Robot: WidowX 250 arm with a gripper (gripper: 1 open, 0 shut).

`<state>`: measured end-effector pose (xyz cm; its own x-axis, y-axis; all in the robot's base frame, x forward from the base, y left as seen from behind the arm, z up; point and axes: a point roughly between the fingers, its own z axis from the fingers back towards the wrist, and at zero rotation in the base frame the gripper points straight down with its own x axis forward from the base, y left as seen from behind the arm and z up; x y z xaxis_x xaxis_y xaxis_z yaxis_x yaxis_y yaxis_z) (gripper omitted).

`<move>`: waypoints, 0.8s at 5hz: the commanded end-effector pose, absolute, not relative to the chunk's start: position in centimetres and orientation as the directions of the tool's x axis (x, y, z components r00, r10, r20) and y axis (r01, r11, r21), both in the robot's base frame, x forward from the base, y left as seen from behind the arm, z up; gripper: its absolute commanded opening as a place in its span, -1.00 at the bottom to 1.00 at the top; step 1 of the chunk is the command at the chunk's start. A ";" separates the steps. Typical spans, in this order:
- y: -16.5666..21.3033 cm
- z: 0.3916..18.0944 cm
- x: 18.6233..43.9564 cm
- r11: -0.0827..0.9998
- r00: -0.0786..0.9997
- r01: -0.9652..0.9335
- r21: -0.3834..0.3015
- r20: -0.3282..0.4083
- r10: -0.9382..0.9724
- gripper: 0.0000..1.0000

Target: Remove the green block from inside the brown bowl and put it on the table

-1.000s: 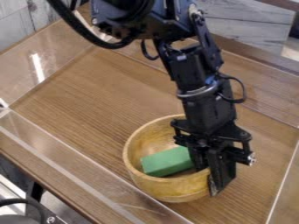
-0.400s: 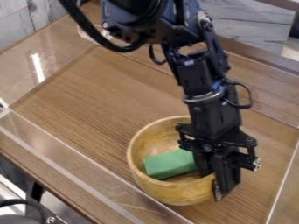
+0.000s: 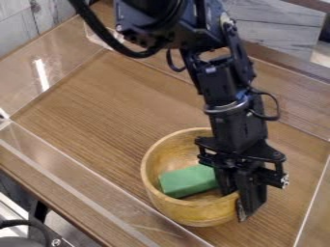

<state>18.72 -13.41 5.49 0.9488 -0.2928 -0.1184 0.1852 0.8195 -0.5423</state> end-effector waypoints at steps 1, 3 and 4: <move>-14.8 2.0 16.2 0.820 0.904 0.128 -0.558 -0.275 -0.328 -1.00; -14.6 2.1 15.8 0.824 0.894 0.109 -0.557 -0.308 -0.326 -1.00; -14.4 2.5 15.6 0.825 0.889 0.099 -0.556 -0.324 -0.324 -1.00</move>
<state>18.44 -13.61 5.37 0.9461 -0.2832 -0.1572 0.1560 0.8238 -0.5451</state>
